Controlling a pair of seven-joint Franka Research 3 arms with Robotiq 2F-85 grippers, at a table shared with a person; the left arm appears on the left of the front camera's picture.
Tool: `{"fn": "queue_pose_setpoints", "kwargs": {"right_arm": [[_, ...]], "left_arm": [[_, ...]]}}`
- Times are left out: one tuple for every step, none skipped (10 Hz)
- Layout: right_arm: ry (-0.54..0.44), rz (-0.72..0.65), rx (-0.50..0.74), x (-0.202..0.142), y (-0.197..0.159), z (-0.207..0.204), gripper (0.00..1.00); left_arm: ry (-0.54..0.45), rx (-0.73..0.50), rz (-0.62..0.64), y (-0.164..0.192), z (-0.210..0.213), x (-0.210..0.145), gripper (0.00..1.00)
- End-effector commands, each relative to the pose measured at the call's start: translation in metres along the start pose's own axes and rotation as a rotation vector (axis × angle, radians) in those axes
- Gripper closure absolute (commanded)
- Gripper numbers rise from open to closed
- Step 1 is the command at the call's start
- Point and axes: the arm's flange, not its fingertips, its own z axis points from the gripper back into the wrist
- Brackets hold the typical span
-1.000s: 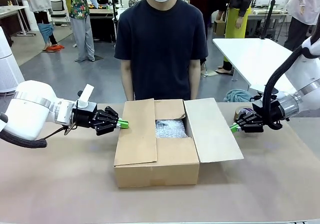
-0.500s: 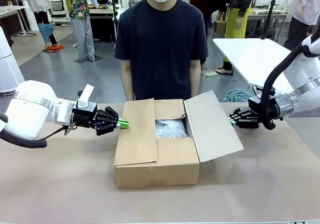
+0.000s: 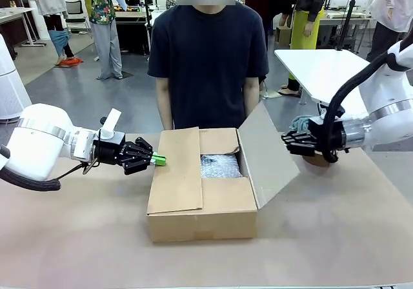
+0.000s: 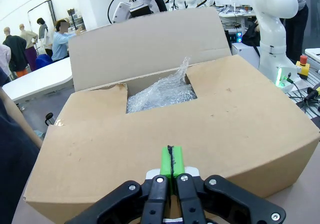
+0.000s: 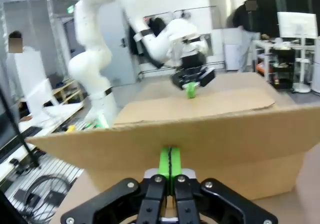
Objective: Wrap the clocks to prevent damage.
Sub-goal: Push the left (or right) flap of the Package Box to close it.
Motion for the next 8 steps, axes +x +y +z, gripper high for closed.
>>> {"fn": "queue_pose_setpoints", "kwargs": {"right_arm": [[-0.010, 0.010, -0.083, -0.011, -0.005, -0.031, 0.99], [0.003, 0.001, -0.079, -0.018, -0.009, -0.041, 0.99], [0.006, 0.009, -0.080, -0.020, -0.013, -0.049, 0.99], [0.000, 0.015, -0.100, -0.024, -0.017, -0.057, 0.99], [-0.006, 0.027, -0.117, -0.027, -0.021, -0.065, 0.99], [-0.004, 0.028, -0.127, -0.030, -0.026, -0.072, 0.99], [0.002, 0.031, -0.128, -0.033, -0.030, -0.075, 0.99], [0.024, 0.031, -0.131, -0.039, -0.032, -0.077, 0.99]], "left_arm": [[0.008, 0.001, 0.001, 0.000, -0.002, -0.003, 1.00], [0.008, 0.001, 0.001, 0.000, -0.002, -0.003, 1.00], [0.008, 0.001, 0.001, 0.000, -0.002, -0.003, 1.00], [0.008, 0.001, 0.001, 0.000, -0.002, -0.003, 1.00], [0.008, 0.001, 0.001, 0.000, -0.002, -0.003, 1.00], [0.008, 0.001, 0.001, 0.000, -0.002, -0.003, 1.00], [0.008, 0.001, 0.001, 0.000, -0.002, -0.003, 1.00], [0.008, 0.001, 0.001, 0.000, -0.002, -0.003, 1.00]]}}
